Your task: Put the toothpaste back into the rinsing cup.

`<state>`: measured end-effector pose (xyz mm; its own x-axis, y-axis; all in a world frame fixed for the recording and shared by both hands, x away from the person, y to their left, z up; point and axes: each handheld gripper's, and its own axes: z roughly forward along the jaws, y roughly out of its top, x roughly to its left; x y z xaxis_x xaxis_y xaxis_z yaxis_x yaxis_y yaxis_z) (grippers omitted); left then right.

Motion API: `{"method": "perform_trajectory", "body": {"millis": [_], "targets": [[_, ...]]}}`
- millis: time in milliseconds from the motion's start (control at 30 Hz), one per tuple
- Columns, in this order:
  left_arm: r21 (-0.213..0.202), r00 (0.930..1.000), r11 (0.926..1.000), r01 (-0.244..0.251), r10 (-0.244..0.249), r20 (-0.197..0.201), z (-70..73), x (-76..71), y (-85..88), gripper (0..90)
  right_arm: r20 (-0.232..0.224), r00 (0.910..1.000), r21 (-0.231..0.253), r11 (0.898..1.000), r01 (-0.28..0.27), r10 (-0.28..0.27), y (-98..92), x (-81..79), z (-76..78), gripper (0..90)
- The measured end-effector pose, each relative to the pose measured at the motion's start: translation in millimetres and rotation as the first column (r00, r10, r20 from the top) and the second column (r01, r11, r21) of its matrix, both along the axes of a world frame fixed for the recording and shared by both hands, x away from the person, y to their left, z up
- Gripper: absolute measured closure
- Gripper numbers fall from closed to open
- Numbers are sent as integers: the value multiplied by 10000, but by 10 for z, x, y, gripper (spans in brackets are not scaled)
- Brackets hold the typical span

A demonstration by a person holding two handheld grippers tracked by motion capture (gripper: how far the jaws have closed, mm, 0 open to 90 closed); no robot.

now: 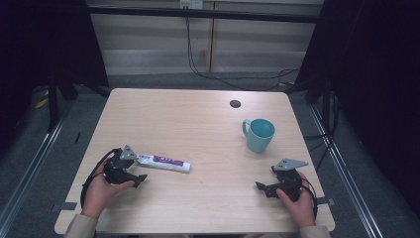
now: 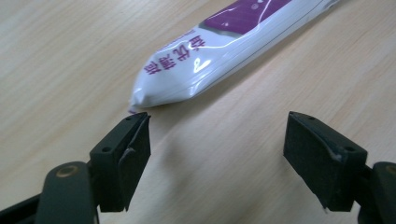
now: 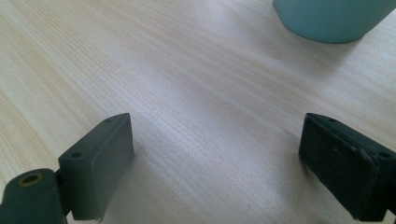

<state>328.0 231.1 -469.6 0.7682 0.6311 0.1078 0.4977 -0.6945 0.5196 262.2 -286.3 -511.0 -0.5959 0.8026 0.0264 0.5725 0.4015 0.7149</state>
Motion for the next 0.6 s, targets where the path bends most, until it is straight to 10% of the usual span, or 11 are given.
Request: {"method": "perform_trajectory", "body": {"millis": [433, 600], "targets": [[960, 9929, 9884, 1180, -1190, 39, 181, 248, -115, 229, -2, 10000, 2, 10000, 2, -2, 0, 0, 0, 97], [1774, 9765, 9603, 2155, -2131, -325, 208, 388, -273, 233, -2, 10000, 8, 10000, 0, 0, -1, 0, 0, 97]]}}
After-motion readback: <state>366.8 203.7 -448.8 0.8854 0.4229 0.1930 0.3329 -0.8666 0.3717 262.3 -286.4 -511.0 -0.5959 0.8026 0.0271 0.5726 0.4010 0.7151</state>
